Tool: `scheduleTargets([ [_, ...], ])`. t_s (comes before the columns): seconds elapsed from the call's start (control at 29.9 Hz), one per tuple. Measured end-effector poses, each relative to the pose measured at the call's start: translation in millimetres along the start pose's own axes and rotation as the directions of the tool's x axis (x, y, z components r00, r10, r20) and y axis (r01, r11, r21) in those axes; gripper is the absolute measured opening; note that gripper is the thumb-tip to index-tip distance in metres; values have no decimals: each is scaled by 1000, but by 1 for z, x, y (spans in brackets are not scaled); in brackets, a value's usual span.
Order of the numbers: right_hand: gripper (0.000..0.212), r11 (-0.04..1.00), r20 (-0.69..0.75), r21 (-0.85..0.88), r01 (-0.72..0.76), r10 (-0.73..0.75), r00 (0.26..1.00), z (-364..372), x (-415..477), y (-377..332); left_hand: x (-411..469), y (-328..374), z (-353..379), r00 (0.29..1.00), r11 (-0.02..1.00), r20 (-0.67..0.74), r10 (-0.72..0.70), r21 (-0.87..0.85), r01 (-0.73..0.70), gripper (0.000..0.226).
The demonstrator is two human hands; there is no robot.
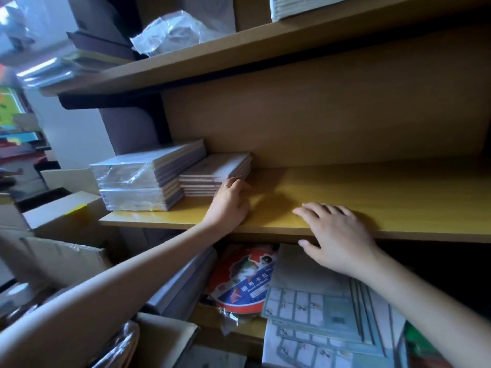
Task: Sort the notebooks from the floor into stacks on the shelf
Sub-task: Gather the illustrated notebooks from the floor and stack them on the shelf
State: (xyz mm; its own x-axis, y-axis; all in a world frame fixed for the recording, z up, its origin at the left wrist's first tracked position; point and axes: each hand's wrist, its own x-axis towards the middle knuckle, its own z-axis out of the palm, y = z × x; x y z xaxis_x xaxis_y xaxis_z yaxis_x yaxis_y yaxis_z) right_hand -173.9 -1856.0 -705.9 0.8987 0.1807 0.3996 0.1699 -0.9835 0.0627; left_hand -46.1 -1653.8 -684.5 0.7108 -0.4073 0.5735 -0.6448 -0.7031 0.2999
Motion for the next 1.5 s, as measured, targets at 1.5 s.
scheduleTargets([
  [1.5, 44, 769, 608, 105, -631, 452, 653, 77, -325, -47, -341, 139, 177, 403, 206, 741, -538, -348, 914, 68],
])
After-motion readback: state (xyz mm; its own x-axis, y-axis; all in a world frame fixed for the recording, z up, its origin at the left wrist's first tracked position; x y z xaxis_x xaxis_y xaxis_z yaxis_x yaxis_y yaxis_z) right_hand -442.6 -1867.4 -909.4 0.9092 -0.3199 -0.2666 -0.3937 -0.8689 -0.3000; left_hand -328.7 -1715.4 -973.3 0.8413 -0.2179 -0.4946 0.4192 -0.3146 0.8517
